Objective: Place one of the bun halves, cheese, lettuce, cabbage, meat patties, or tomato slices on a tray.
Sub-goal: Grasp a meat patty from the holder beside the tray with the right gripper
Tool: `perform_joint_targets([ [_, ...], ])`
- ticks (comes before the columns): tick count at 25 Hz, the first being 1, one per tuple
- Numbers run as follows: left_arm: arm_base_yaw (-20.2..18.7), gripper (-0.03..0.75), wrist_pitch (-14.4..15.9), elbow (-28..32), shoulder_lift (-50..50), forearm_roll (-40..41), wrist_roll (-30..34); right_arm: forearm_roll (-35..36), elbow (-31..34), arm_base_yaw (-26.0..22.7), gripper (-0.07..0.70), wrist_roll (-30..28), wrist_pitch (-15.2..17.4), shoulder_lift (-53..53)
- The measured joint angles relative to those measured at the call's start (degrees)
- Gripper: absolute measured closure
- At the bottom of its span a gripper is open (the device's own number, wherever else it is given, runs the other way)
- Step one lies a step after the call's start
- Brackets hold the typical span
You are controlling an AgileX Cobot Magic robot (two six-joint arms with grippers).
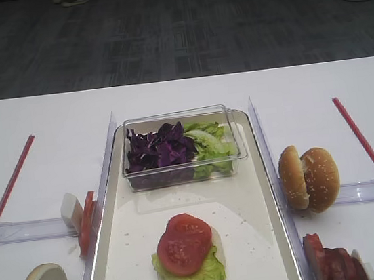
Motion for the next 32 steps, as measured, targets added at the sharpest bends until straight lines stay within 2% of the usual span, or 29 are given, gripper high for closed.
perform_joint_targets([
  [32, 0.0, 0.422, 0.0, 0.0, 0.0, 0.0, 0.0, 0.0, 0.0, 0.0, 0.06, 0.0, 0.0, 0.0],
])
